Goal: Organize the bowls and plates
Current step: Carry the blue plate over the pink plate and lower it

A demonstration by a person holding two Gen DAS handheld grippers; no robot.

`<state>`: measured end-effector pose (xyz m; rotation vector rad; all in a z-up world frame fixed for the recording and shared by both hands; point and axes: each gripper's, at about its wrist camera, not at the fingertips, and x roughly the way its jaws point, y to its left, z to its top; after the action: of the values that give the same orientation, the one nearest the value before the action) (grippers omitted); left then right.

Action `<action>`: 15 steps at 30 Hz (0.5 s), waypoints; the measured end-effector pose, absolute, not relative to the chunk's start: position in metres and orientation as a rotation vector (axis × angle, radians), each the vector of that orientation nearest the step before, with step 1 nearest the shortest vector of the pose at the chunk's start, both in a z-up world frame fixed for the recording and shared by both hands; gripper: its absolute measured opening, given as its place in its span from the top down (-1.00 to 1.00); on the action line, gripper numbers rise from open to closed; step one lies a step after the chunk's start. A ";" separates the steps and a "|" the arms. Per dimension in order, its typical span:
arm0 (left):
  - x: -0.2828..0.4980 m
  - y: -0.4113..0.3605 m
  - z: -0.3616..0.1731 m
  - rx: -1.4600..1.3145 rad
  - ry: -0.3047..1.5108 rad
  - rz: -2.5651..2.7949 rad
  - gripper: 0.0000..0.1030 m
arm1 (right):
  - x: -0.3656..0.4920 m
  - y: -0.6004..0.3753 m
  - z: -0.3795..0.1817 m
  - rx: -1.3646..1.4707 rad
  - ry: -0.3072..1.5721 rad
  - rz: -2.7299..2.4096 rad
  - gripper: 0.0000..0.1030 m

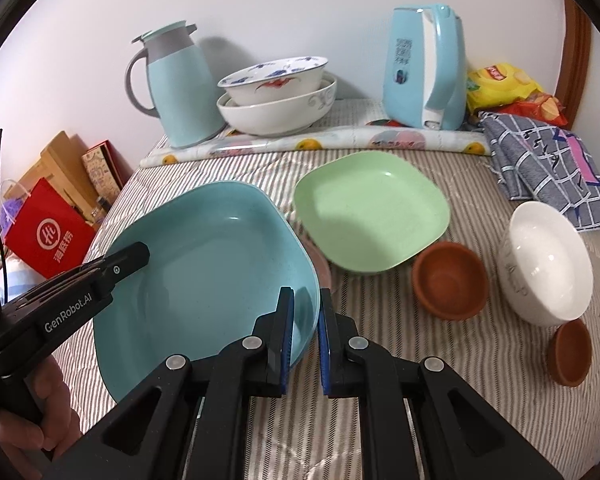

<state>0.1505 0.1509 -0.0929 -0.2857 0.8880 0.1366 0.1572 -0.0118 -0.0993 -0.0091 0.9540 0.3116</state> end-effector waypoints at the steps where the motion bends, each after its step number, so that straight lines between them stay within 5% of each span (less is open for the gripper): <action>1: 0.149 0.153 -0.095 -0.289 0.892 0.141 0.75 | 0.156 -0.010 -0.102 -0.014 0.960 0.314 0.78; 15: 0.154 0.162 -0.122 -0.290 0.948 0.169 0.75 | 0.166 0.004 -0.128 -0.056 1.022 0.325 0.78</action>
<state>0.1536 0.1619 -0.1215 -0.2903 0.9481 0.1686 0.1660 0.0042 -0.1282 -0.0556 1.0220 0.3254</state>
